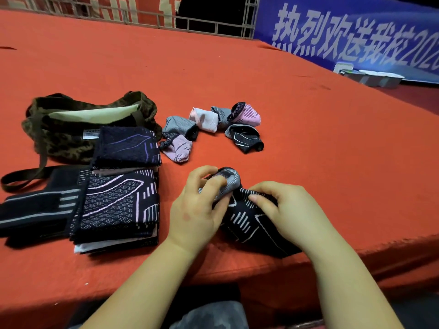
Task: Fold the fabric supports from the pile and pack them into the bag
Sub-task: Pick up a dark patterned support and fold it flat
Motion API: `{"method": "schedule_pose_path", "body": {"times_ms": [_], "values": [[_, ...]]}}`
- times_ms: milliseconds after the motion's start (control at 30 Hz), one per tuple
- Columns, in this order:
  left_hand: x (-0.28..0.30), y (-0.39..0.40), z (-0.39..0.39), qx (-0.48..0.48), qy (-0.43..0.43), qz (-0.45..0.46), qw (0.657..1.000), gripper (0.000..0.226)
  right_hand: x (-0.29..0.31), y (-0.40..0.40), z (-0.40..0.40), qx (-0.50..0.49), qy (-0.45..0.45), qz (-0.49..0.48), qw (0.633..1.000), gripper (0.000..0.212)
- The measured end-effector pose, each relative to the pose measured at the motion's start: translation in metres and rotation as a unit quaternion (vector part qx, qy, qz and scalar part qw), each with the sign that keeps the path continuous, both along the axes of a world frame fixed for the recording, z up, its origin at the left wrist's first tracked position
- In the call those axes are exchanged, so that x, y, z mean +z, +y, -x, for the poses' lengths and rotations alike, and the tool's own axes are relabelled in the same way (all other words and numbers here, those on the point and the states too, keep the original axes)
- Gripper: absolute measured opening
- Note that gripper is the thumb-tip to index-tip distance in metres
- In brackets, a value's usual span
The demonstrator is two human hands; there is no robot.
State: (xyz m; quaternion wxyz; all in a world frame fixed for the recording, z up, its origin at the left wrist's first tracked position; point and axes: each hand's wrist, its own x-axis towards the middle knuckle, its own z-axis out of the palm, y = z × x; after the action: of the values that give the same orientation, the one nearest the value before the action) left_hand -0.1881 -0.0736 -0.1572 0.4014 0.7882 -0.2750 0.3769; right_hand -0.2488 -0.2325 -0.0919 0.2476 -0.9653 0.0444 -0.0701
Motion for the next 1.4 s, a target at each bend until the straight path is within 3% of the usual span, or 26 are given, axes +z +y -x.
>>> {"method": "schedule_pose_path", "body": {"times_ms": [100, 300, 467, 567, 667, 733, 900, 1067, 1233, 1400], "values": [[0.002, 0.000, -0.001, -0.010, -0.024, -0.026, 0.999, 0.024, 0.002, 0.001, 0.000, 0.002, -0.002, 0.000, 1.000, 0.016], [0.006, 0.003, -0.003, 0.007, 0.018, -0.033, 0.999, 0.014, 0.006, 0.002, 0.001, 0.001, 0.002, 0.013, 1.000, 0.017], [0.004, 0.004, -0.001, 0.018, 0.035, -0.043, 0.998, 0.030, 0.004, -0.003, 0.004, -0.022, -0.024, 0.007, 0.999, 0.015], [0.010, 0.005, 0.000, -0.037, 0.163, 0.035, 0.985, 0.038, 0.003, -0.012, 0.004, -0.041, -0.037, 0.001, 0.998, 0.011], [0.012, 0.011, -0.009, -0.083, 0.321, 0.212, 0.919, 0.038, 0.007, -0.025, 0.007, -0.056, -0.043, -0.017, 0.997, 0.009], [0.015, 0.012, -0.010, -0.116, 0.373, 0.259, 0.883, 0.037, 0.010, -0.031, 0.010, -0.053, -0.052, -0.031, 0.997, 0.012], [0.030, 0.007, 0.000, -0.124, 0.370, 0.237, 0.890, 0.034, 0.011, -0.034, 0.010, -0.050, -0.039, -0.038, 0.997, 0.014], [0.031, 0.012, 0.002, -0.046, 0.328, 0.166, 0.929, 0.037, -0.013, -0.037, 0.011, -0.051, 0.031, -0.033, 0.998, 0.012], [0.019, 0.021, -0.005, 0.022, 0.318, 0.161, 0.934, 0.028, -0.038, -0.052, 0.014, -0.069, 0.104, -0.034, 0.992, 0.019], [0.015, 0.015, -0.010, 0.031, 0.351, 0.178, 0.919, 0.022, -0.047, -0.072, 0.007, -0.139, 0.017, -0.112, 0.984, 0.023]]}}
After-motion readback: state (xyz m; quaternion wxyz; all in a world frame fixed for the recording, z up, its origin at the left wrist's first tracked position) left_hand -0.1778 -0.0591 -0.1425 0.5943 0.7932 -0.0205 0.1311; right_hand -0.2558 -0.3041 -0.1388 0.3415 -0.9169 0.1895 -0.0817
